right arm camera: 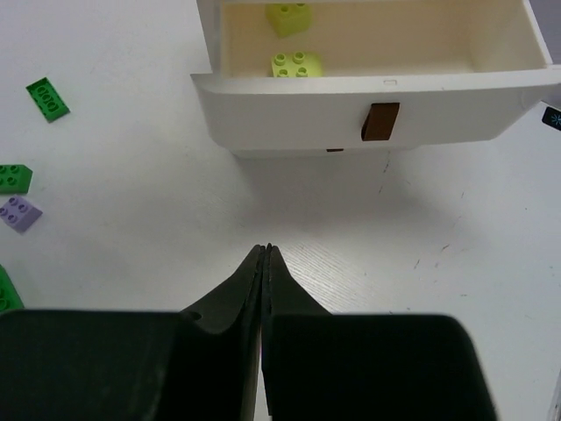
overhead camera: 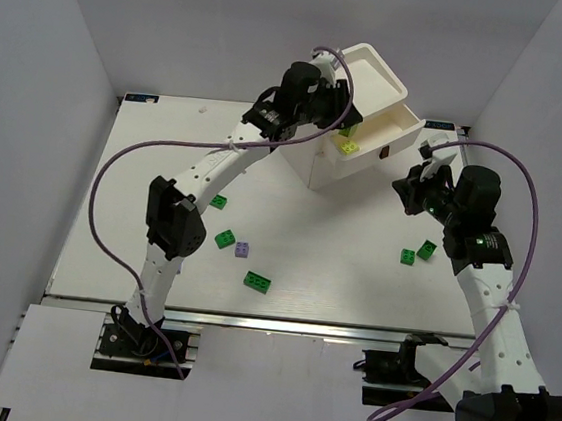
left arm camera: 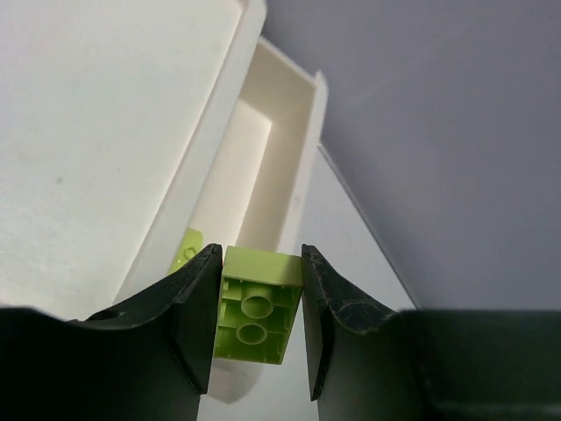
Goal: Sort the legos into containers by color
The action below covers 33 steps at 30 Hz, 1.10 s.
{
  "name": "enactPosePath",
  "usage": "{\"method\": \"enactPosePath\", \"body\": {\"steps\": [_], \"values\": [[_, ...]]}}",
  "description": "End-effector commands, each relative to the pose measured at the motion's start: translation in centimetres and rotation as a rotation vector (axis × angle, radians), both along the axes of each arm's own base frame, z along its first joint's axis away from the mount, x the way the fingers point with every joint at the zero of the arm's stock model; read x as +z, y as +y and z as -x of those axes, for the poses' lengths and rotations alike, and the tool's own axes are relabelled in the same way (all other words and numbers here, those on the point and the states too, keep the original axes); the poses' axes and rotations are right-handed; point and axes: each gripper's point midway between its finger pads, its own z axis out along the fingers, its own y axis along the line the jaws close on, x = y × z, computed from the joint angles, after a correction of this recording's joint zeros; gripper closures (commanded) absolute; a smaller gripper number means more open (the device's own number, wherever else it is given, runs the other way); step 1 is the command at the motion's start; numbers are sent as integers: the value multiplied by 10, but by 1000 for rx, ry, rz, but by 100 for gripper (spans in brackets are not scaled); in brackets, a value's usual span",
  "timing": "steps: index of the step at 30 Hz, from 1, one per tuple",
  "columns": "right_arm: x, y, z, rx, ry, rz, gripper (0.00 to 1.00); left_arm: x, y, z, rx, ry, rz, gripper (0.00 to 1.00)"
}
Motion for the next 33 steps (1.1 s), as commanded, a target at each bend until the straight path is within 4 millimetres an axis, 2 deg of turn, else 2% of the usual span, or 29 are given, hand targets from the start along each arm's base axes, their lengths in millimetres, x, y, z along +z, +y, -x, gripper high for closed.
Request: {"method": "enactPosePath", "body": {"steps": [1,6,10,11,13,14,17,19,22,23,25,26,27,28,30,31,32,33], "values": [[-2,-5,3,-29,8,-19,100,8,-6,1,-28,-9,29,97],[-10,-4,7,-24,31,-34,100,-8,-12,-5,-30,9,30,91],[-15,-4,8,-20,46,-37,100,-20,-12,-9,-17,27,12,64],[-18,-3,8,-14,53,-36,97,-23,-12,-10,-14,32,8,49],[-19,-2,9,-3,55,-35,87,-23,-11,-10,-9,31,7,34],[-20,-1,9,1,59,-34,74,-19,-11,-10,-9,24,12,31],[-22,1,9,25,65,-34,61,-7,-10,-9,-4,8,36,25],[-23,4,9,41,72,-43,60,3,-10,-7,-4,4,64,25],[-24,14,11,102,87,-68,66,27,-9,-2,-8,-14,118,35],[-27,18,11,124,102,-80,75,37,-8,1,-12,-26,137,51],[-25,22,9,140,102,-100,85,59,-2,10,-14,-50,168,68],[-28,22,6,136,116,-105,96,65,1,12,-7,-58,173,76],[-27,22,4,131,116,-110,100,74,5,17,-5,-68,178,89],[-28,22,-1,120,121,-116,100,88,20,23,14,-82,179,92],[-26,21,-7,102,124,-122,100,93,37,30,40,-89,166,94],[-29,18,-13,77,137,-124,100,118,53,49,44,-132,170,94],[-26,17,-17,62,135,-126,100,94,60,54,56,-95,126,94],[-25,17,-20,51,138,-129,100,90,70,60,81,-97,109,94]]}}
